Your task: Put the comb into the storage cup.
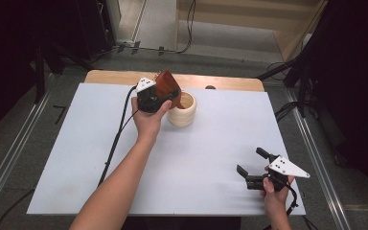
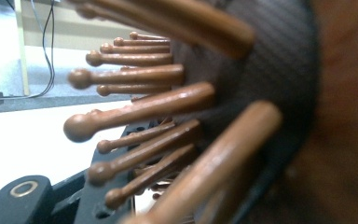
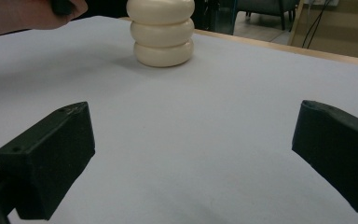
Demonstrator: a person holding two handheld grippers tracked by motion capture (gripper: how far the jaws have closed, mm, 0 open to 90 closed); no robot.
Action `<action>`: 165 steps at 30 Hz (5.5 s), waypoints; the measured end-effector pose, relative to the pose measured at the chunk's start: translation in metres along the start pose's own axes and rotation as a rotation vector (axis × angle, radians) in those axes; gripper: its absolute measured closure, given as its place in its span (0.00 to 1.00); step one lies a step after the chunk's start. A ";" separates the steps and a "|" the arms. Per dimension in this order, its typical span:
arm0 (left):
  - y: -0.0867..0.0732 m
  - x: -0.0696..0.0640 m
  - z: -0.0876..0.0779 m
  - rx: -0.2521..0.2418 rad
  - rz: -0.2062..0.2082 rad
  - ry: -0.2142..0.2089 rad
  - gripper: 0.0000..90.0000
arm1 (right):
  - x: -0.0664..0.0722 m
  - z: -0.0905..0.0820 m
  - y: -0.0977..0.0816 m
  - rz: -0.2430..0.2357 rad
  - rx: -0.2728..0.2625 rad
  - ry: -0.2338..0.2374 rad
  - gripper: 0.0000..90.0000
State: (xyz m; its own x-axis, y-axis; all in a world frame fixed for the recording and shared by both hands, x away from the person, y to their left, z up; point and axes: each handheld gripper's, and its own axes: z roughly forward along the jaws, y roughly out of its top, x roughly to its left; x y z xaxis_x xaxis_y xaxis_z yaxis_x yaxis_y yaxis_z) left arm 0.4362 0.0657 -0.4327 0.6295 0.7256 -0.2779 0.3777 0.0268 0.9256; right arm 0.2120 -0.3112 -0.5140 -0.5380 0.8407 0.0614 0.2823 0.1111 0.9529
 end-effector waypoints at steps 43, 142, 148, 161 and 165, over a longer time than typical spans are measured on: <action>0.000 0.020 -0.004 0.033 -0.088 -0.003 0.14 | 0.001 0.000 0.000 -0.004 -0.003 -0.001 0.00; -0.060 0.013 -0.138 0.002 0.130 -0.038 0.00 | 0.002 0.001 0.000 -0.008 0.005 -0.005 0.00; -0.065 0.013 -0.147 -0.001 0.126 -0.038 0.00 | 0.002 0.001 0.000 -0.008 0.005 -0.006 0.00; -0.075 0.015 -0.166 0.008 0.153 -0.019 0.00 | 0.002 0.001 0.000 -0.008 0.007 -0.008 0.00; -0.077 0.017 -0.172 0.011 0.156 -0.014 0.00 | 0.002 0.001 0.000 -0.007 0.007 -0.008 0.00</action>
State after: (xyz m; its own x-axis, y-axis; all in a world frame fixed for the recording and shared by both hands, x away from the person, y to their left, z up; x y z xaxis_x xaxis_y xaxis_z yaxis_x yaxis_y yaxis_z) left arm 0.3009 0.1938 -0.4648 0.6906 0.7105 -0.1348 0.2823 -0.0932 0.9548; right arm 0.2113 -0.3088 -0.5141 -0.5334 0.8443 0.0519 0.2841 0.1210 0.9511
